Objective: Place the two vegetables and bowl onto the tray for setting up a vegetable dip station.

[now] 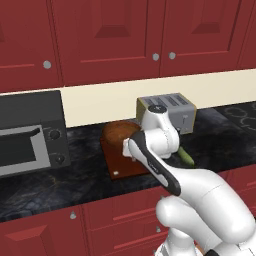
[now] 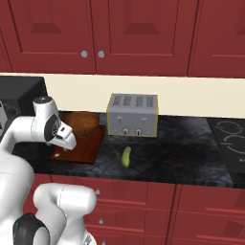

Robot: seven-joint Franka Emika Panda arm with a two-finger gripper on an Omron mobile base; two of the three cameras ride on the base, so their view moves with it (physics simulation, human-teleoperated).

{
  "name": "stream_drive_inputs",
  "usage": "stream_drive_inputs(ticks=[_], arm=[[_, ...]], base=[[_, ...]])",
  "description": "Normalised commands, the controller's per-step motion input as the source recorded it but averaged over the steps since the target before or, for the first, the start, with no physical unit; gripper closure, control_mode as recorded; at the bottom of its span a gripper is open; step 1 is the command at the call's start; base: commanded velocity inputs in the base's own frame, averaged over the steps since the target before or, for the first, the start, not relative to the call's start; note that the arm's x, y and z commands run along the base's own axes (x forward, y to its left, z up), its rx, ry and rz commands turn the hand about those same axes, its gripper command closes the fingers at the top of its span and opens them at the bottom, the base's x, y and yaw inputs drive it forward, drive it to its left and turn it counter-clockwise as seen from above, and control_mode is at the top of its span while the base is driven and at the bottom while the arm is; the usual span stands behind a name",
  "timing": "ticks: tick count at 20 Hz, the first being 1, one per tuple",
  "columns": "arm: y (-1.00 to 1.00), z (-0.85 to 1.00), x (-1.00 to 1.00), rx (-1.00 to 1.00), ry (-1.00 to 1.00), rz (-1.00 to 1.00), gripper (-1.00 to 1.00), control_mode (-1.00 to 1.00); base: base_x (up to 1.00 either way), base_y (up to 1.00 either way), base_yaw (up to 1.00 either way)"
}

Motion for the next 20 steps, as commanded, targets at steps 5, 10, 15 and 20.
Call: stream_drive_inputs(ticks=[5, 10, 15, 20], arm=[[0.0, 0.0, 0.0, 0.0, 0.0, 0.0, -1.0, -1.0], [0.0, 0.0, 0.0, 0.0, 0.0, 0.0, -1.0, 1.0], [0.0, 0.0, 0.0, 0.0, 0.0, 0.0, -1.0, 1.0], [0.0, 0.0, 0.0, 0.0, 0.0, 0.0, -1.0, 1.0]], base=[[0.0, 0.0, 0.0], [-0.01, 0.0, 0.0], [-0.27, -0.09, -0.01], [-0.3, -0.13, 0.0]])
